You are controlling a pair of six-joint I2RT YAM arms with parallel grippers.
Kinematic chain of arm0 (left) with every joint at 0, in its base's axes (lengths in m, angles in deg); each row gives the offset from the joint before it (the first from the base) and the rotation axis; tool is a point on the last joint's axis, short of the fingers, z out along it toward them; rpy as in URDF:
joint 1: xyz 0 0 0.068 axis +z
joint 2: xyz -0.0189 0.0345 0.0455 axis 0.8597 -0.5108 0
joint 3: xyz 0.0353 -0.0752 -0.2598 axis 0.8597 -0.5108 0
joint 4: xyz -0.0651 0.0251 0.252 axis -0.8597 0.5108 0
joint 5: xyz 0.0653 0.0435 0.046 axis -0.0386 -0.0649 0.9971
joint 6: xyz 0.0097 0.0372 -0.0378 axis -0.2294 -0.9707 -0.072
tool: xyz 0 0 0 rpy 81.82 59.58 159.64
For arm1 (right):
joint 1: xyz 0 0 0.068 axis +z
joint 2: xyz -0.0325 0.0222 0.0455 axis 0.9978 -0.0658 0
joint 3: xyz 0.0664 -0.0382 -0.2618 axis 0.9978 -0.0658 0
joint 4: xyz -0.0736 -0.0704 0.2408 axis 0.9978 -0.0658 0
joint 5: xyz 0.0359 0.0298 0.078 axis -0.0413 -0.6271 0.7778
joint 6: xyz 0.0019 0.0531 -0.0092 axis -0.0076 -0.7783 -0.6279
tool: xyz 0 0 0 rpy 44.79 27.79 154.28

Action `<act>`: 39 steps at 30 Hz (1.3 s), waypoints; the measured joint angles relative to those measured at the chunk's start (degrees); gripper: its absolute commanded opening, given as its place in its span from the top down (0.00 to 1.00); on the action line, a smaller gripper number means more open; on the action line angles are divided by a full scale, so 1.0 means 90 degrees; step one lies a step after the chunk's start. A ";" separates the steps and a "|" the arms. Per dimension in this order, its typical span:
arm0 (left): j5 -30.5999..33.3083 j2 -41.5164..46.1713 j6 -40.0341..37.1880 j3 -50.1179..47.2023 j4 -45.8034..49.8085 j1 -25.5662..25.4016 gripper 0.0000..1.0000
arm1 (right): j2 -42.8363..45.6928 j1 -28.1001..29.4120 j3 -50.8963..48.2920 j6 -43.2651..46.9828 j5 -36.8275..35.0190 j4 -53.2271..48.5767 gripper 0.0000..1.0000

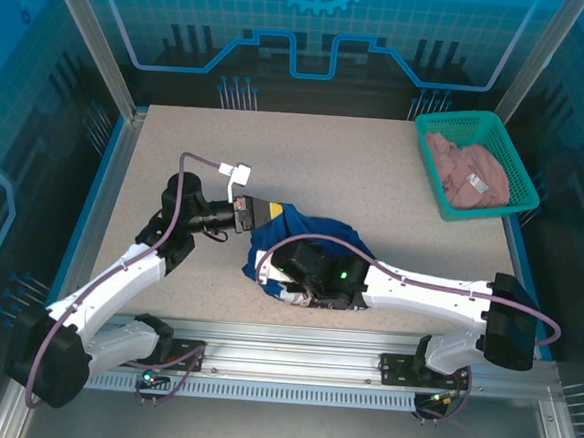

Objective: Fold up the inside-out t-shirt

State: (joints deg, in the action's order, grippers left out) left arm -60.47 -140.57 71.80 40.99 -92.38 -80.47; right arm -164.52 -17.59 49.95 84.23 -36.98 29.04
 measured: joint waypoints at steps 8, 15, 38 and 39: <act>0.0121 0.0124 0.0000 0.0000 0.0204 0.0243 1.00 | 0.1015 -0.0403 -0.0646 -0.0265 0.0554 0.0522 1.00; 0.0471 0.0551 -0.0141 -0.0075 0.0811 0.0588 1.00 | 0.3432 -0.2905 -0.1552 -0.1894 0.4150 0.1583 1.00; 0.3823 0.0988 -0.2324 0.0656 0.4051 -0.1236 0.33 | 0.3201 -0.4058 -0.1906 -0.3779 0.7849 0.2523 1.00; 0.3767 0.0833 -0.2346 0.0784 0.4087 -0.1280 0.32 | 0.3203 -0.4058 -0.1906 -0.3735 0.7890 0.2482 1.00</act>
State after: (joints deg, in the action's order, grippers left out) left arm -26.57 -133.08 50.68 48.05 -55.59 -91.99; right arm -135.69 -54.11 32.79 50.62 34.04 51.38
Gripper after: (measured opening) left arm 0.662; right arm 0.053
